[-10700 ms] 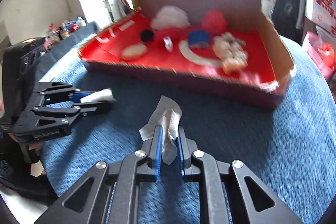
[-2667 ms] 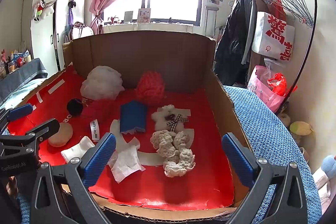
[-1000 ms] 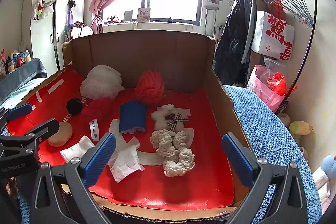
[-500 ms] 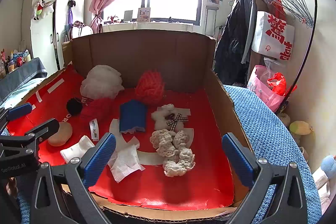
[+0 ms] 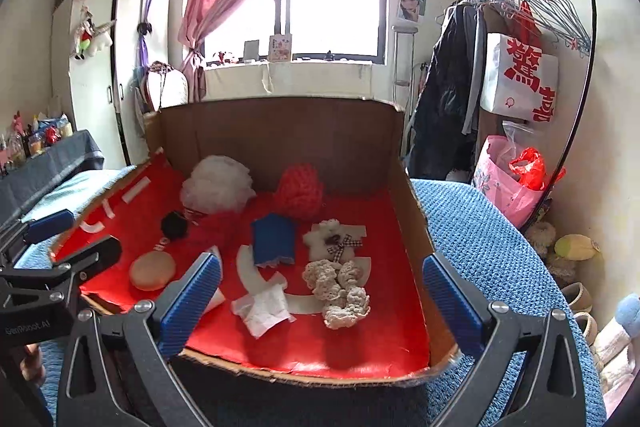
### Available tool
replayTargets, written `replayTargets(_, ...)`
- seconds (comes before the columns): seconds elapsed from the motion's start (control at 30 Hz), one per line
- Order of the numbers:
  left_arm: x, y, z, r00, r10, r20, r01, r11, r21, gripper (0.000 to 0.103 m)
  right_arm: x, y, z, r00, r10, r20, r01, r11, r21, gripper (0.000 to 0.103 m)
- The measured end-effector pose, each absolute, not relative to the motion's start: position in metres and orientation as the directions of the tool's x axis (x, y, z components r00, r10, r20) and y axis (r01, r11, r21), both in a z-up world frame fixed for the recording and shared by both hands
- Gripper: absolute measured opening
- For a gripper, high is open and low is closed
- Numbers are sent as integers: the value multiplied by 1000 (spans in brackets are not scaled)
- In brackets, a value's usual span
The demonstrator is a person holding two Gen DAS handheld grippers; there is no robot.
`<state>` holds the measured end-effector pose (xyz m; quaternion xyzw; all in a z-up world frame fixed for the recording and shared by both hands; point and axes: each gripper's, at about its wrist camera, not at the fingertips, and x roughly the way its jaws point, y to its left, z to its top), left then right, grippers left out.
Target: Organize soft objects
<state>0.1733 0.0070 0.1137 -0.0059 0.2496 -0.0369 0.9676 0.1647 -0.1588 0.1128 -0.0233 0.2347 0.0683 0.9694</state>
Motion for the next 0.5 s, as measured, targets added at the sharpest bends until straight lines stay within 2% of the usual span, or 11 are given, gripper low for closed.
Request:
replayTargets(0.17, 140, 7, 115, 847, -72, -526, 70, 997, -24, 96, 115, -163, 128, 885, 102, -454, -132, 991, -36, 103)
replayTargets(0.5, 126, -4, 55, 722, -68, -689, 54, 998, -42, 96, 95, -178, 68, 762, 66, -644, -87, 996, -2, 103)
